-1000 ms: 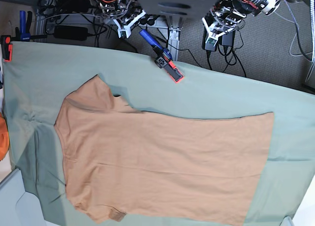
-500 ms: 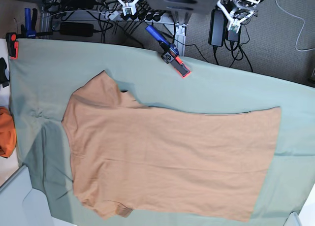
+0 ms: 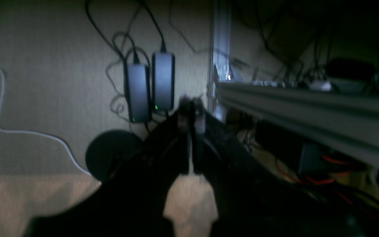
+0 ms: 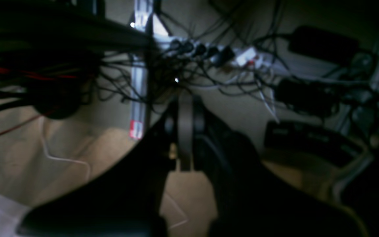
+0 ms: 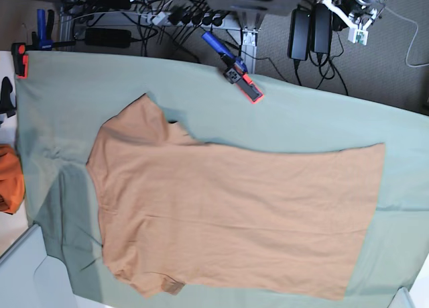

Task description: Fold the T-shirt properly

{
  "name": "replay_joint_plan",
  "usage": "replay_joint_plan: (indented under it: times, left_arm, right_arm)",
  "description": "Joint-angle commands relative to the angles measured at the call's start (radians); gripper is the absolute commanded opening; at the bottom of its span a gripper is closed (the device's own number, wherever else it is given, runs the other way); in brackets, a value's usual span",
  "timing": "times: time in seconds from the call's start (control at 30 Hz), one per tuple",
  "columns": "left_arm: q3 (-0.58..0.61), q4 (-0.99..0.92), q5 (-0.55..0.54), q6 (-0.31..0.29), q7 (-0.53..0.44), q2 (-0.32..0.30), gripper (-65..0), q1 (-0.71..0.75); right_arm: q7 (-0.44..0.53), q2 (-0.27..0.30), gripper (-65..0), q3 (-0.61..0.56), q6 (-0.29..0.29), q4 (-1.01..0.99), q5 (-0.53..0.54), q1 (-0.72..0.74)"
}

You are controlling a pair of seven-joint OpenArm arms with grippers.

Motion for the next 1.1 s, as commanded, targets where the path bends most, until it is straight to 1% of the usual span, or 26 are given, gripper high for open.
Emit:
replay_joint_plan:
  times: [0.0, 0.07, 0.13, 0.2, 0.27, 0.37, 0.5, 0.53, 0.63, 0.67, 0.73, 0.77, 0.8, 0.83, 0.87, 0.93, 1.0, 1.07]
  left_arm:
    - [-0.029, 0.066, -0.019, -0.008, 0.003, -0.010, -65.0, 0.035]
    - [-0.083, 0.189, -0.047, -0.014, 0.058, -0.013, -65.0, 0.089]
    - [-0.130, 0.310, -0.054, -0.055, 0.101, -0.021, -65.0, 0.138]
    - [-0.172, 0.423, -0.061, -0.070, 0.142, -0.033, -65.0, 0.182]
    - [-0.213, 0.534, -0.093, -0.070, 0.189, -0.042, -65.0, 0.219]
    - [-0.277, 0.686, -0.122, -0.071, 0.261, -0.055, -65.0, 0.259]
    - [-0.342, 0.829, -0.124, -0.070, 0.322, -0.076, -65.0, 0.274]
    - [-0.351, 0.851, -0.140, -0.070, 0.333, -0.083, -64.5, 0.274]
    - [-0.367, 0.891, -0.163, -0.070, 0.350, -0.105, -53.9, 0.273]
    - [-0.368, 0.896, -0.166, -0.071, 0.350, -0.114, -49.6, 0.272]
    - [-0.368, 0.897, -0.174, -0.071, 0.350, -0.132, -42.5, 0.270]
    - [-0.368, 0.897, -0.174, -0.071, 0.351, -0.137, -41.0, 0.270]
    - [-0.368, 0.897, -0.173, -0.070, 0.352, -0.138, -40.9, 0.270]
    - [-0.368, 0.897, -0.173, -0.071, 0.352, -0.140, -40.9, 0.270]
    - [-0.368, 0.896, -0.169, -0.070, 0.355, -0.140, -40.9, 0.270]
    - [-0.368, 0.896, -0.153, -0.071, 0.358, -0.140, -40.9, 0.270]
    - [-0.368, 0.896, -0.150, -0.071, 0.359, -0.148, -40.9, 0.270]
    - [-0.368, 0.896, -0.150, -0.070, 0.359, -0.157, -40.9, 0.270]
  right_arm:
    - [0.015, 0.026, -65.0, 0.004, 0.021, 0.052, 0.016, -0.043]
    - [0.015, 0.053, -65.0, 0.006, 0.021, 0.150, 0.026, -0.101]
    - [0.015, 0.070, -65.0, 0.017, 0.021, 0.252, 0.027, -0.156]
    - [0.011, 0.077, -65.0, 0.045, 0.021, 0.357, 0.047, -0.204]
    - [-0.003, 0.082, -65.0, 0.082, 0.021, 0.456, 0.108, -0.246]
    - [-0.056, 0.081, -65.0, 0.153, 0.021, 0.595, 0.209, -0.281]
    - [-0.096, 0.081, -65.0, 0.238, 0.021, 0.721, 0.342, -0.261]
    - [-0.106, 0.081, -65.0, 0.257, 0.020, 0.736, 0.374, -0.245]
    - [-0.164, 0.080, -65.0, 0.299, 0.012, 0.747, 0.468, -0.168]
    - [-0.189, 0.081, -60.3, 0.305, 0.002, 0.747, 0.492, -0.136]
    - [-0.237, 0.080, -48.6, 0.307, -0.037, 0.747, 0.522, -0.073]
    - [-0.258, 0.079, -42.9, 0.307, -0.058, 0.745, 0.533, -0.045]
    - [-0.275, 0.078, -38.2, 0.307, -0.076, 0.743, 0.548, -0.020]
    - [-0.285, 0.075, -34.8, 0.307, -0.086, 0.742, 0.560, 0.004]
    - [-0.300, 0.069, -33.1, 0.307, -0.090, 0.741, 0.565, 0.025]
    - [-0.328, 0.049, -32.9, 0.307, -0.107, 0.741, 0.566, 0.064]
    - [-0.340, 0.017, -32.9, 0.307, -0.130, 0.735, 0.566, 0.094]
    - [-0.344, -0.023, -32.9, 0.307, -0.136, 0.717, 0.567, 0.124]
